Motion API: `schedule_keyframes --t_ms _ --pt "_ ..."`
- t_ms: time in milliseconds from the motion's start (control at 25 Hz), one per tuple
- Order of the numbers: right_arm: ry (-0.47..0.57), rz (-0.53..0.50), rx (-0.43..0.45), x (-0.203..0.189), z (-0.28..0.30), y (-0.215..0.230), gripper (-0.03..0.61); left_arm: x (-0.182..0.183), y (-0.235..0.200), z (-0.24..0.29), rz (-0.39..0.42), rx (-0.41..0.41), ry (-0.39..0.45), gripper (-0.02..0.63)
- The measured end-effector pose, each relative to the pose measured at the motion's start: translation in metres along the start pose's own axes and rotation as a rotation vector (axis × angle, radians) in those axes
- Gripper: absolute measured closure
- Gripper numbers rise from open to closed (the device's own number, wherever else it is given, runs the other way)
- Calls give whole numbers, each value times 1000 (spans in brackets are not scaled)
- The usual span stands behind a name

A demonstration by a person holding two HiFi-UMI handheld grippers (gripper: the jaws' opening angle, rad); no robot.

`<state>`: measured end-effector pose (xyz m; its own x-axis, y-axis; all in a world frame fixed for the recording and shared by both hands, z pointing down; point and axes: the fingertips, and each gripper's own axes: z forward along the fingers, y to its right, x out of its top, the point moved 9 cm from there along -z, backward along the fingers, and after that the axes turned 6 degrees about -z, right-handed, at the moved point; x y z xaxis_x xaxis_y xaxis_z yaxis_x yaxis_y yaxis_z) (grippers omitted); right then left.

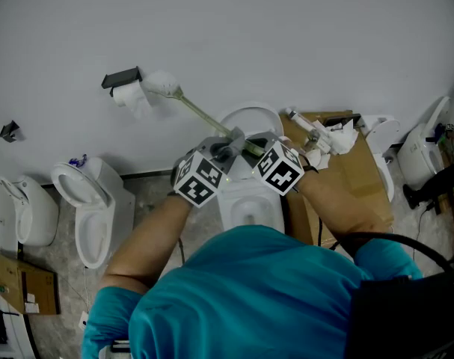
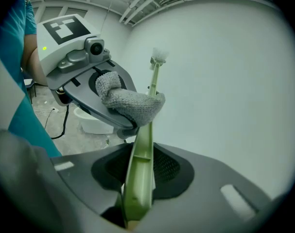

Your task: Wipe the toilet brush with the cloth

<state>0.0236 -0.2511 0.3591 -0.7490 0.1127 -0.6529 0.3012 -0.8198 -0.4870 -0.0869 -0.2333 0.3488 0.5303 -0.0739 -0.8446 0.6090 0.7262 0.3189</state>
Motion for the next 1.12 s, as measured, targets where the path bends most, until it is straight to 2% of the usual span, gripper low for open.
schedule_keyframes --t_ms 600,1120 --pt "5 -40 -14 0 -5 -2 479 -4 -21 -13 -28 69 -1 594" --pt "-9 -90 -31 -5 -6 -7 479 -12 -44 -29 -84 127 12 594"
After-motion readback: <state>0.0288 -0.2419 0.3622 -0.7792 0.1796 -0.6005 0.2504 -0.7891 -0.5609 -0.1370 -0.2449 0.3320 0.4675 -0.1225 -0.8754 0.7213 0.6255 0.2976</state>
